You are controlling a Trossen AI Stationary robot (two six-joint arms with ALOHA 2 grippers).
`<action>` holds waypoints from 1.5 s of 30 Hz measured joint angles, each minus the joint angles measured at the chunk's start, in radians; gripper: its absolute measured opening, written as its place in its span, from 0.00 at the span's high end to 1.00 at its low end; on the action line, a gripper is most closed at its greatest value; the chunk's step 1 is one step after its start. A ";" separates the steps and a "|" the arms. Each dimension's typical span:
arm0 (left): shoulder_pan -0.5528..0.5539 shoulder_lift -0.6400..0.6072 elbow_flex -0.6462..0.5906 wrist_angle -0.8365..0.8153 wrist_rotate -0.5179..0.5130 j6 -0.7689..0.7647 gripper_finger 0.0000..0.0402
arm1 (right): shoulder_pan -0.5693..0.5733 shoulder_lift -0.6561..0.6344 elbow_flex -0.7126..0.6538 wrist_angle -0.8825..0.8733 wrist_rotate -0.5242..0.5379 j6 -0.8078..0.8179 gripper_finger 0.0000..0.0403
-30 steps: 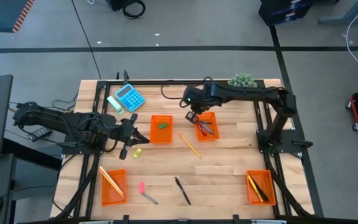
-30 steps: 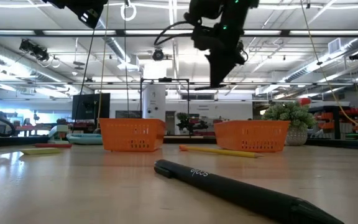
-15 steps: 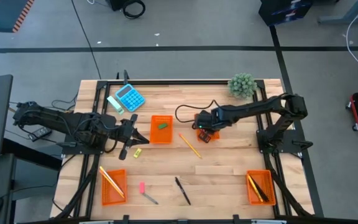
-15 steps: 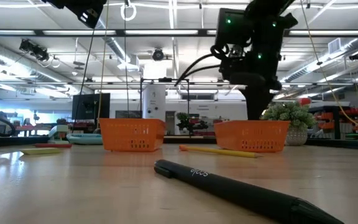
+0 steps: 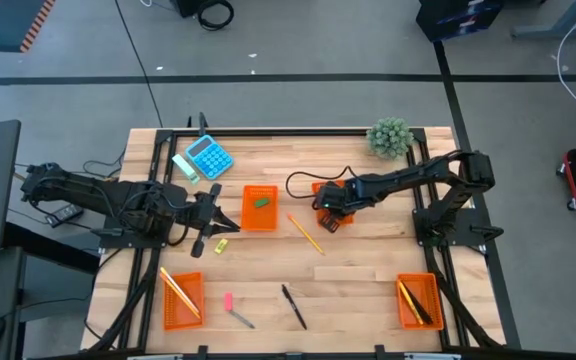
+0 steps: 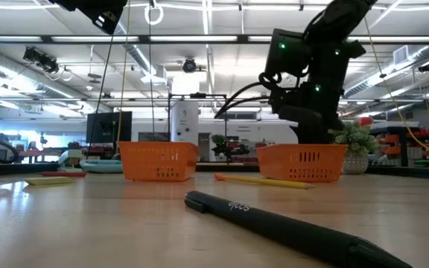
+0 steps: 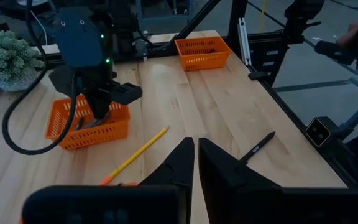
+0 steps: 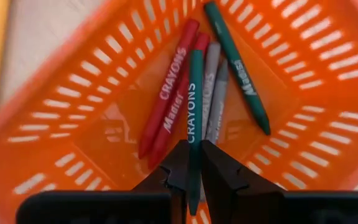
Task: Sort crayons/erasers/pens/pencils in bins
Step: Put the green crayon into the top right orange bin, then put the gray crayon into the top right orange bin
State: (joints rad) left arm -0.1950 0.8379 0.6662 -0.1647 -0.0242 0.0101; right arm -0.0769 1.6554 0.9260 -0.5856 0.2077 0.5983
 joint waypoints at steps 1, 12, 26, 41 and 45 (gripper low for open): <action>0.000 0.000 0.000 0.000 0.000 0.000 0.93 | 0.000 0.000 -0.009 0.011 0.000 0.000 0.90; 0.000 0.000 0.000 0.000 0.000 0.002 0.90 | 0.000 0.000 -0.035 0.062 0.000 0.000 0.88; 0.000 0.000 0.000 -0.003 0.000 0.002 0.89 | 0.013 -0.013 0.118 -0.069 0.000 -0.018 0.76; -0.041 0.007 0.000 -0.028 0.004 0.165 0.89 | 0.382 -0.013 0.265 -0.263 0.001 0.190 0.74; -0.102 0.043 0.000 0.014 0.014 0.216 0.88 | 0.515 -0.013 0.241 -0.264 0.083 0.307 0.74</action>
State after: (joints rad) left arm -0.2974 0.8810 0.6662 -0.1503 -0.0097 0.2266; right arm 0.4381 1.6421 1.1673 -0.8499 0.2911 0.9052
